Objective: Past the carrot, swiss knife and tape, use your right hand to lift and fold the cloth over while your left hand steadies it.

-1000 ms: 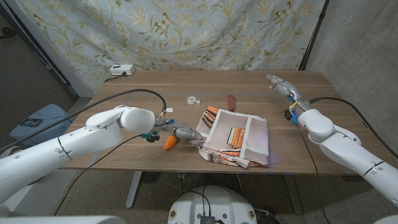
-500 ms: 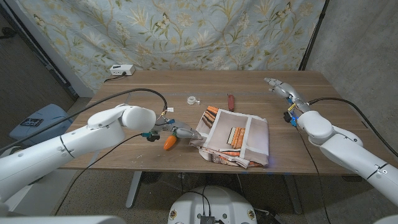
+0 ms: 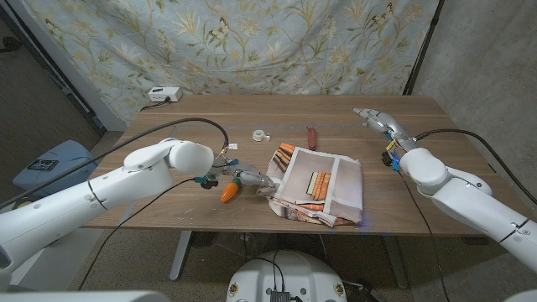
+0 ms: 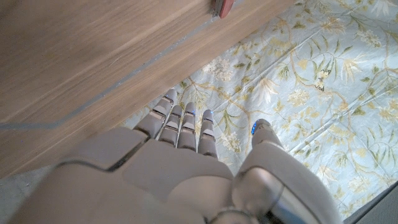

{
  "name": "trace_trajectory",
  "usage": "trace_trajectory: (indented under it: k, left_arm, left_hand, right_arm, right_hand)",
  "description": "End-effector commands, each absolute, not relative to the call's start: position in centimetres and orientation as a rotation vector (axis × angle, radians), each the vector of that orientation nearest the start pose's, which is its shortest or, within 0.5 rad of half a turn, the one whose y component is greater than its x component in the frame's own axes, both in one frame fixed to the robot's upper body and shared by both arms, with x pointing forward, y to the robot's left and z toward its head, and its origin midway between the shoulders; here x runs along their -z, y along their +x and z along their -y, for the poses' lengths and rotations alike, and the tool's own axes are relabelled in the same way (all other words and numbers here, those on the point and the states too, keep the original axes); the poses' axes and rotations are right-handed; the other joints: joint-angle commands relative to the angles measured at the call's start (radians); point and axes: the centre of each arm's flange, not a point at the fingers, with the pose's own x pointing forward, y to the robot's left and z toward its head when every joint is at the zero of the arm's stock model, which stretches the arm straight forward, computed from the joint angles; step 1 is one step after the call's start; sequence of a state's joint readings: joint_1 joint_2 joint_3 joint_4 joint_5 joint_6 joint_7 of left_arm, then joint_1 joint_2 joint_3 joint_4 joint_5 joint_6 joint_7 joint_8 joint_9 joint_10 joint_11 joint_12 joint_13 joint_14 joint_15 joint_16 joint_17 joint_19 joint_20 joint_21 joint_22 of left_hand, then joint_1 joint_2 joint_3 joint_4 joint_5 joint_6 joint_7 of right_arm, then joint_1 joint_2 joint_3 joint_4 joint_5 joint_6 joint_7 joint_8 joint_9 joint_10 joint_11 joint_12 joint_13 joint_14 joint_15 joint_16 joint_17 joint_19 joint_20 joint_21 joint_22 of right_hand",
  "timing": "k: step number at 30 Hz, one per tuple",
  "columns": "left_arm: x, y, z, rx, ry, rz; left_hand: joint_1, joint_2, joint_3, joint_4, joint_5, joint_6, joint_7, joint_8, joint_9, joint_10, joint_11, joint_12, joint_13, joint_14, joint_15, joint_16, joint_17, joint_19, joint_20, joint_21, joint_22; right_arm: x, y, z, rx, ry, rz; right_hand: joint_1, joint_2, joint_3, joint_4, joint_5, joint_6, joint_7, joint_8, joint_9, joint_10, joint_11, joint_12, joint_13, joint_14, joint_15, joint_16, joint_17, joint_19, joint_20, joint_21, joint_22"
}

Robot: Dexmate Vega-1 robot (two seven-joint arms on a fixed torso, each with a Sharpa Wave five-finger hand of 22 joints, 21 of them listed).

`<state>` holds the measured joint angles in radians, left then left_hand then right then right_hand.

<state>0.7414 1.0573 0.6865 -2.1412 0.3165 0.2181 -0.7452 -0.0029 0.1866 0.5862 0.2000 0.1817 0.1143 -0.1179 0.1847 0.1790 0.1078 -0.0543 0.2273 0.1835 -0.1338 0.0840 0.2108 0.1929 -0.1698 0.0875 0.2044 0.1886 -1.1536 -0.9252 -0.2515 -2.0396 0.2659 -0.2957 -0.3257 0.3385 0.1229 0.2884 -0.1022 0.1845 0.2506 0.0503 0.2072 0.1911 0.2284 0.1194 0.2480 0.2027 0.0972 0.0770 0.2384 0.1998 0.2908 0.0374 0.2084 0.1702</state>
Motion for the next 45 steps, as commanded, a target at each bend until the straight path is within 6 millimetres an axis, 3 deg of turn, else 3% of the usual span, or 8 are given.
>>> trace_trajectory:
  k: [1, 22, 45]
  left_arm:
    - [3.9, 51.7, -17.1, 0.801, 1.663, 0.217]
    - [3.7, 51.4, -17.6, 0.793, 1.646, 0.190]
    - [3.2, 51.3, -17.7, 0.773, 1.648, 0.183]
  left_hand:
    - [-0.008, 0.002, 0.007, 0.003, -0.003, 0.008, 0.003, 0.005, 0.004, 0.011, -0.004, 0.001, 0.006, 0.004, 0.003, 0.004, 0.003, -0.109, 0.001, 0.007, 0.002]
    - [-0.010, 0.002, 0.005, 0.003, -0.005, 0.020, 0.003, 0.008, 0.005, 0.031, -0.009, 0.005, 0.006, 0.021, 0.001, 0.008, 0.003, -0.105, 0.000, 0.010, 0.002]
    - [-0.009, 0.000, 0.004, 0.002, -0.005, 0.026, 0.005, 0.007, 0.005, 0.036, -0.010, 0.002, 0.007, 0.029, 0.000, 0.007, 0.003, -0.105, 0.000, 0.011, 0.002]
  right_arm:
    - [0.0, 52.6, 29.2, 0.094, -0.719, 0.402]
    - [-0.9, 52.2, 28.8, 0.110, -0.774, 0.338]
    - [-1.7, 51.1, 28.4, 0.118, -0.905, 0.201]
  right_hand:
    - [0.014, 0.003, 0.005, -0.009, -0.003, 0.008, 0.007, 0.007, 0.000, 0.016, 0.001, 0.006, 0.004, 0.014, 0.001, 0.008, 0.001, 0.010, 0.001, 0.009, 0.003]
    - [0.022, -0.001, 0.005, -0.020, -0.003, 0.019, 0.020, 0.007, 0.000, 0.034, 0.010, 0.008, 0.007, 0.036, 0.010, 0.012, 0.003, 0.003, 0.017, 0.001, 0.003]
    - [0.066, -0.009, 0.017, -0.053, 0.000, 0.083, 0.079, 0.018, 0.002, 0.127, 0.028, 0.038, 0.022, 0.113, 0.035, 0.024, 0.001, 0.003, 0.057, -0.008, 0.002]
